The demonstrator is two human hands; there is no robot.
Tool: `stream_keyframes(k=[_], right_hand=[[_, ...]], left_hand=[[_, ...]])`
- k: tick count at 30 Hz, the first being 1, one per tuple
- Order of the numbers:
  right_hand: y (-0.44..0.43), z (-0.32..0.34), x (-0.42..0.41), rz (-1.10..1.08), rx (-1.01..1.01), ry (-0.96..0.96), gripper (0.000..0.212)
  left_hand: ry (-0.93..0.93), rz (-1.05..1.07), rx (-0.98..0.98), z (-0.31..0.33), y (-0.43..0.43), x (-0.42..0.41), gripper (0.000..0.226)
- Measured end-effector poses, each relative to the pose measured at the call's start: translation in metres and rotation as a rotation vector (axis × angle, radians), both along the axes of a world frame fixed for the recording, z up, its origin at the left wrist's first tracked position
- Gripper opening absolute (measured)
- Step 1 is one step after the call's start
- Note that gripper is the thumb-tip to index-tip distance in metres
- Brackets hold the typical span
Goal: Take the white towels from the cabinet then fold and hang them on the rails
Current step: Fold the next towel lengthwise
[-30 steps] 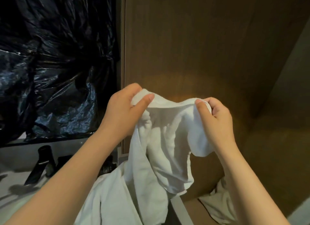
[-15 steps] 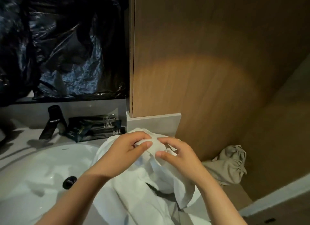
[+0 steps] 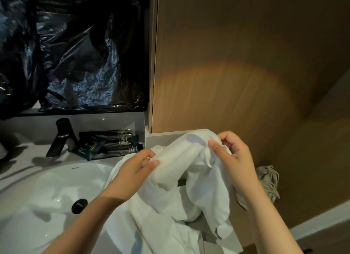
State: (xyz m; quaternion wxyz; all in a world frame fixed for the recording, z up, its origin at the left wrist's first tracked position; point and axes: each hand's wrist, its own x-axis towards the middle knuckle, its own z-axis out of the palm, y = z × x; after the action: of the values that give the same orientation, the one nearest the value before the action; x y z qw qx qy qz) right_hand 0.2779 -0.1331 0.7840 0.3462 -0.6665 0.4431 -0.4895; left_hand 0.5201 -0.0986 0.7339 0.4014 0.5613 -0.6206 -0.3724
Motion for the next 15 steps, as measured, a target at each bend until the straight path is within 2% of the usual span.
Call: stream_keyframes(k=[4,12,15], right_hand=[[-0.011,0.022,-0.008,-0.079,-0.096,0.013,0.016],[-0.026,0.075,-0.013,-0.238,-0.266,0.002,0.013],[-0.026,0.081,-0.016,-0.266,-0.276,0.005,0.012]], left_hand=[[0.085,0.077,-0.227,0.047,-0.023,-0.006,0.028],[0.010,0.064,-0.618,0.162,-0.052,-0.023,0.022],[0.000,0.084,-0.693,0.182,-0.054,-0.030,0.021]])
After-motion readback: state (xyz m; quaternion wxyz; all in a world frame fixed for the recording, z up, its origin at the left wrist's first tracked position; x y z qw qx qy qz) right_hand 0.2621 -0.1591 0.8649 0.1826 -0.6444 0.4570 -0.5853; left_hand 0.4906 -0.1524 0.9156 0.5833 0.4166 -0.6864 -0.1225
